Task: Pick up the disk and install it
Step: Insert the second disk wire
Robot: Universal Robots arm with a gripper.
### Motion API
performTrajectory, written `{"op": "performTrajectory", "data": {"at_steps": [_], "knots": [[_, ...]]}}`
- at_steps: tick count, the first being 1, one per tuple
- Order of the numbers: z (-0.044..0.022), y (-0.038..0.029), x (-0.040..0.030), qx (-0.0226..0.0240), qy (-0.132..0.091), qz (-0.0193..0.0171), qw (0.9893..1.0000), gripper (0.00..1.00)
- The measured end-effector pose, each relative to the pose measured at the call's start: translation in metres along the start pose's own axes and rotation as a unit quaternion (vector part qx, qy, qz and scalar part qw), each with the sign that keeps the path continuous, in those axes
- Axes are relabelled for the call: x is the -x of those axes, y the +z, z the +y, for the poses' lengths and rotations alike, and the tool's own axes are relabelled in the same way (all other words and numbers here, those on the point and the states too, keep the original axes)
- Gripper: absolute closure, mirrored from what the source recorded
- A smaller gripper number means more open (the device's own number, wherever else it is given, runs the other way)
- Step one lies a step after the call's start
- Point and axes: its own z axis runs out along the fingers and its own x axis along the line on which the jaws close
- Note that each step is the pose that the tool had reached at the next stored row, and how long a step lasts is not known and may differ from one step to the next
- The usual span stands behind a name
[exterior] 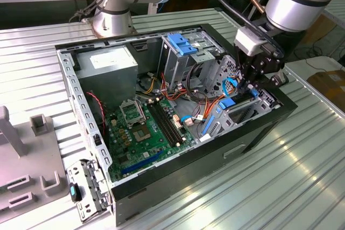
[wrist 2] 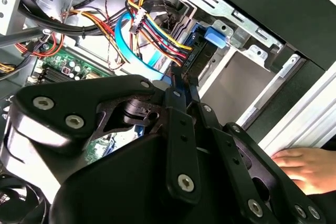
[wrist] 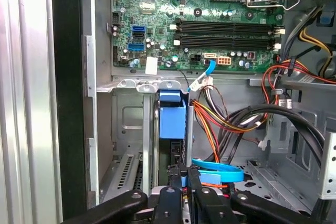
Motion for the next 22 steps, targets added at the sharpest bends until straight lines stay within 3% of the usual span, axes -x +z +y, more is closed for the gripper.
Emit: {"op": "performTrajectory", "data": {"at_steps": [8,15,22], "knots": [[0.0002,0.0011,-0.003,0.0,0.0,0.0,1.0,0.84],[0.0006,0.0048,-0.0031,-0.0007,0.012,0.0015,0.9999,0.84],[0.0007,0.0056,-0.0022,-0.0008,0.012,0.0006,0.9999,0.84]]}}
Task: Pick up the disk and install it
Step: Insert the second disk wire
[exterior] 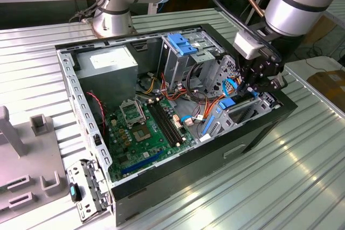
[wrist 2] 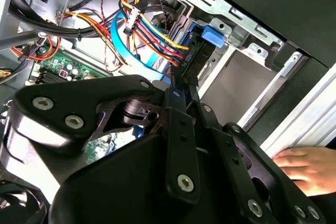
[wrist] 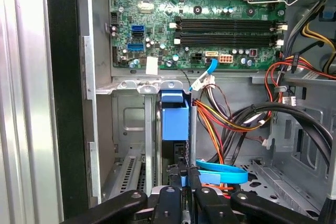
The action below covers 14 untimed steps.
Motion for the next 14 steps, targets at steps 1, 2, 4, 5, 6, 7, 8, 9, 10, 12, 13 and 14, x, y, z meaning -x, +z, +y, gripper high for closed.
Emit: {"op": "performTrajectory", "data": {"at_steps": [1,2,4,5,6,7,8,9,10,12,13,14], "knots": [[0.0,0.0001,0.0003,0.0,0.0,-0.0012,1.0,0.84],[0.0,0.0002,0.0005,0.0,0.0,-0.0019,1.0,0.84],[0.0,0.0002,0.0006,0.0,0.0,-0.0024,1.0,0.84],[0.0,0.0003,0.0005,0.0,0.0,-0.0027,1.0,0.84],[0.0001,0.0007,0.0005,0.0,0.0,-0.003,1.0,0.84],[-0.0001,0.0012,0.0005,0.0,0.0,-0.0031,1.0,0.84],[-0.0004,0.0017,0.0005,0.0,0.0,-0.0031,1.0,0.84],[-0.0007,0.0021,0.0005,0.0,0.0,-0.0031,1.0,0.84],[-0.001,0.0025,0.0004,0.0,0.0,-0.0031,1.0,0.84],[-0.0011,0.0035,0.0004,0.0,0.001,-0.0038,1.0,0.84],[-0.0011,0.0037,0.0004,0.0,0.001,-0.0042,1.0,0.84],[-0.0011,0.004,0.0004,0.0,0.001,-0.0045,1.0,0.84]]}}
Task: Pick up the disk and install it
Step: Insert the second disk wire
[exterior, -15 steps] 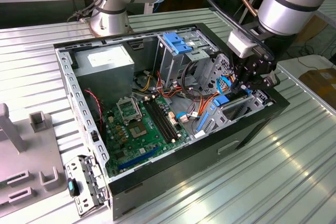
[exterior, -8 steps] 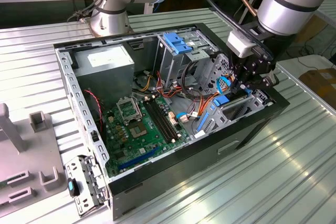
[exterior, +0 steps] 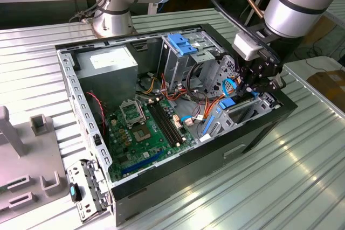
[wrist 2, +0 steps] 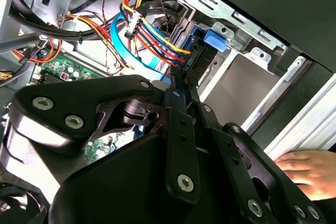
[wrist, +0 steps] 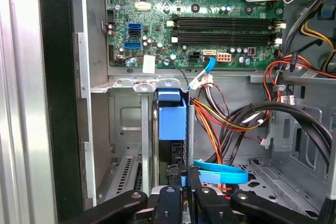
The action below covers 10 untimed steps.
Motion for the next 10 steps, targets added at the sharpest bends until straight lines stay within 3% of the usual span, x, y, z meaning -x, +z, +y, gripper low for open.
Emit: {"op": "performTrajectory", "data": {"at_steps": [7,10], "knots": [[0.0004,0.0037,-0.0001,0.0,0.0,-0.0023,1.0,0.84],[0.0007,0.0058,-0.0002,0.0,0.001,-0.0078,1.0,0.84]]}}
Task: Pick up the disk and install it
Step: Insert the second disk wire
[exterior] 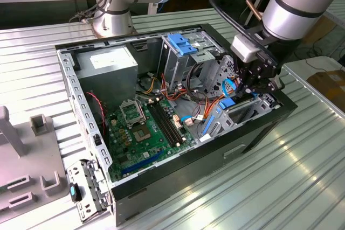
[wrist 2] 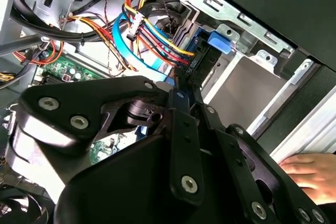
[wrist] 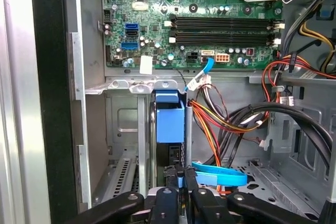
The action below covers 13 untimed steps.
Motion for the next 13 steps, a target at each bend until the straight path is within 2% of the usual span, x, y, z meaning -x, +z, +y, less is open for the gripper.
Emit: {"op": "performTrajectory", "data": {"at_steps": [3,4,5,7,8,10,12,13], "knots": [[0.0,0.0003,0.0,-0.0001,0.0,-0.0009,1.0,0.84],[-0.0001,0.0006,0.0,-0.0001,0.0,-0.0023,1.0,0.83],[-0.0006,-0.0036,0.0002,-0.0001,0.0,-0.0021,1.0,0.76],[-0.002,-0.0154,0.0008,-0.0001,0.0,-0.0025,1.0,0.76],[-0.0024,-0.019,0.0009,-0.0001,0.0,-0.0025,1.0,0.76],[-0.0024,-0.0191,0.001,-0.0001,0.0,-0.0026,1.0,0.76],[-0.0024,-0.0193,0.001,-0.0001,0.0,-0.0026,1.0,0.89],[-0.0025,-0.0194,0.001,-0.0001,0.0,-0.0026,1.0,0.89]]}}
